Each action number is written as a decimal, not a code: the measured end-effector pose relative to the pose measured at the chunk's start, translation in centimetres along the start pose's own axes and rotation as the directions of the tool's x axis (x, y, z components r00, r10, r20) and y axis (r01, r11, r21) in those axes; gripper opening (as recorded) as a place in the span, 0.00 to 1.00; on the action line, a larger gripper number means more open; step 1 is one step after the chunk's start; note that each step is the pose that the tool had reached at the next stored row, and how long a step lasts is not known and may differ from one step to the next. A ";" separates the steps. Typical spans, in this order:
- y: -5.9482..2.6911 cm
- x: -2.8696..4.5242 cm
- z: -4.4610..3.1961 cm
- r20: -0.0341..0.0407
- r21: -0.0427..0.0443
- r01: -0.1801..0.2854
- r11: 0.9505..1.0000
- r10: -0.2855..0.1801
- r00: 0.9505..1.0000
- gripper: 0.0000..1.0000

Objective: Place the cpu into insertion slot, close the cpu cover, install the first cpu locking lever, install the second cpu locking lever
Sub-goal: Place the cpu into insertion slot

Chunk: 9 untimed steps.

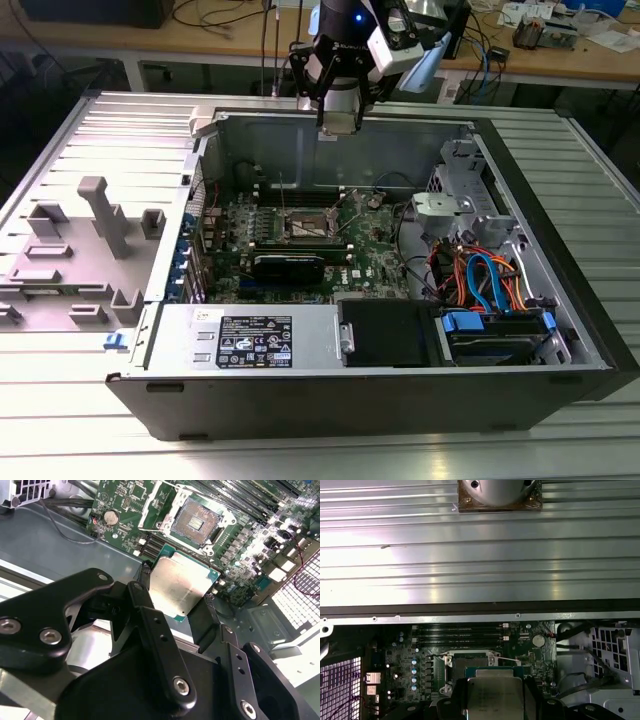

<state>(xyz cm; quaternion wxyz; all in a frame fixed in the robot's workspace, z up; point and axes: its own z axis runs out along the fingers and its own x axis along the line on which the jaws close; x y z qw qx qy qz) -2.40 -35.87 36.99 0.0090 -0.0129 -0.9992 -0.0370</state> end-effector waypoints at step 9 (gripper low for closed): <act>-0.08 0.00 -0.01 0.000 0.004 0.000 1.000 0.000 1.000 0.55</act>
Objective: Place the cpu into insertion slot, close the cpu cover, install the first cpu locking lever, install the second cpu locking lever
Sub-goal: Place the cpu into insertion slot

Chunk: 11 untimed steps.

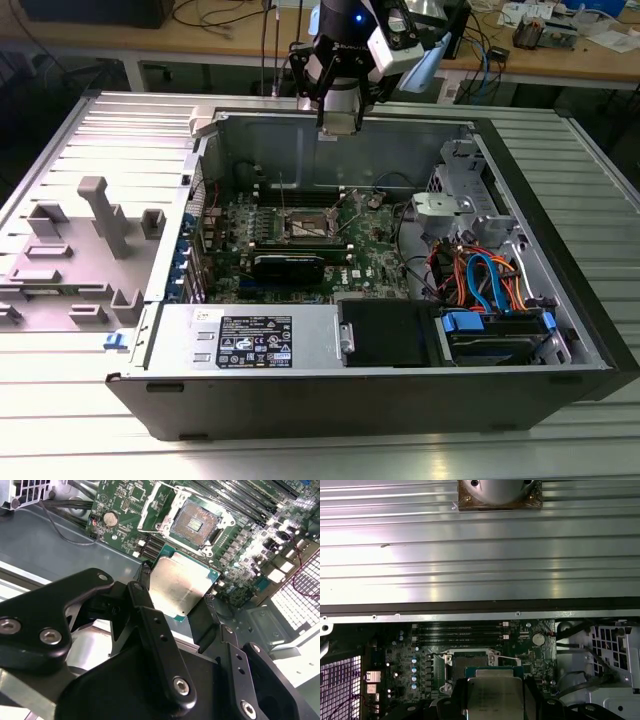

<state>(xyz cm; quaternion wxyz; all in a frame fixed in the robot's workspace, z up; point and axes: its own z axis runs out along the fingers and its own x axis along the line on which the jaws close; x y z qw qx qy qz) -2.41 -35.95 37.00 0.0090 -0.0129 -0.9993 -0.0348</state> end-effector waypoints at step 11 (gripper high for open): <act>-0.07 0.00 0.00 0.000 0.005 0.000 1.000 0.000 1.000 0.55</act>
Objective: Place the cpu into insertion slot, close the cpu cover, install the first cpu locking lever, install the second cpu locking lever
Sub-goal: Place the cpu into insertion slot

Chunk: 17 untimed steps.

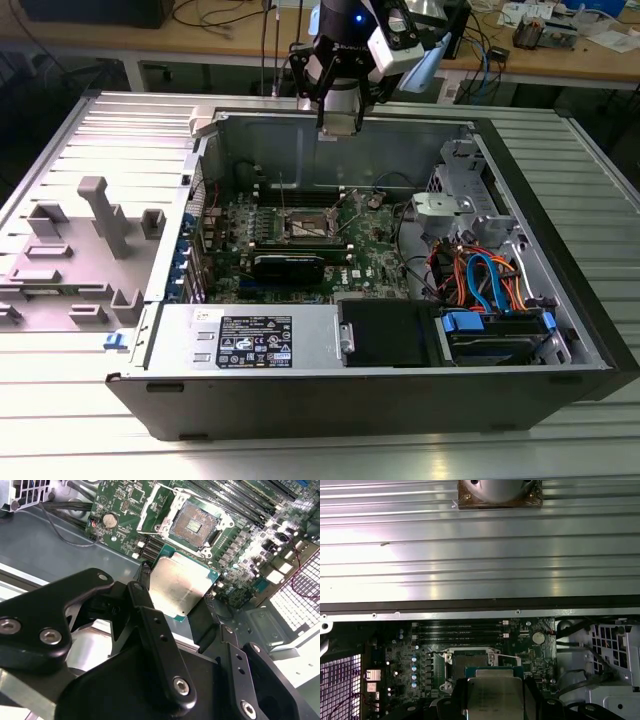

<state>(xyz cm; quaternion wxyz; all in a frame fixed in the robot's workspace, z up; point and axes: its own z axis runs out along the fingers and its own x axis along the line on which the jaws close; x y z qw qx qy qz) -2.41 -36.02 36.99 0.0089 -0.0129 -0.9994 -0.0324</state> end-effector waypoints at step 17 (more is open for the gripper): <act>-0.51 -0.01 -0.03 0.000 0.019 0.000 1.000 0.000 1.000 0.55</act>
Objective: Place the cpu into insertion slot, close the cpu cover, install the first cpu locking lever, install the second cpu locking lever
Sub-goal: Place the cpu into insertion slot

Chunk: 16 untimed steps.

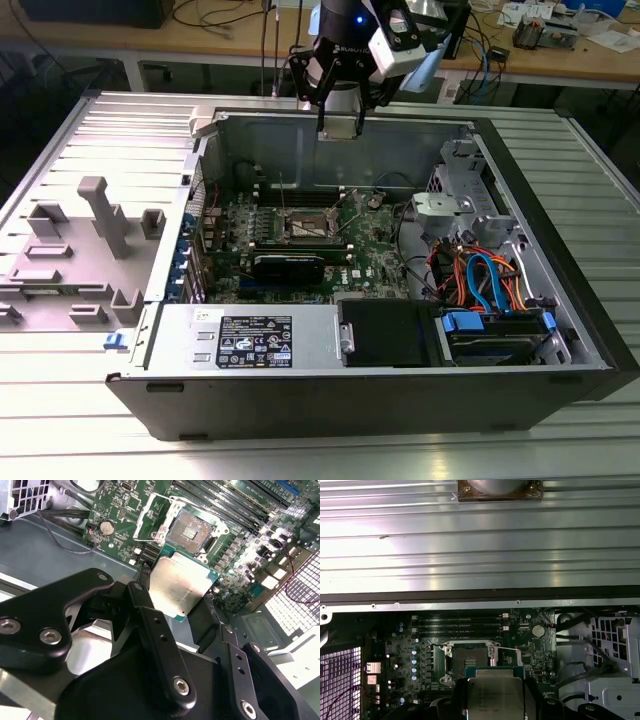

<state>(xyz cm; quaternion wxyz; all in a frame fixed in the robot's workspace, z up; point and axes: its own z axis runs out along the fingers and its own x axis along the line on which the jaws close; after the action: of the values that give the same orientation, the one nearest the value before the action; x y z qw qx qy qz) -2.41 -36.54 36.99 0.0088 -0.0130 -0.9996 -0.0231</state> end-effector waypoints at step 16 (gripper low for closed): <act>-0.45 -0.01 -0.03 0.000 0.011 0.000 1.000 0.000 1.000 0.55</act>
<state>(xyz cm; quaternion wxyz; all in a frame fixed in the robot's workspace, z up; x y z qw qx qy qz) -2.41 -36.99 36.99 0.0088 -0.0130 -0.9997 -0.0175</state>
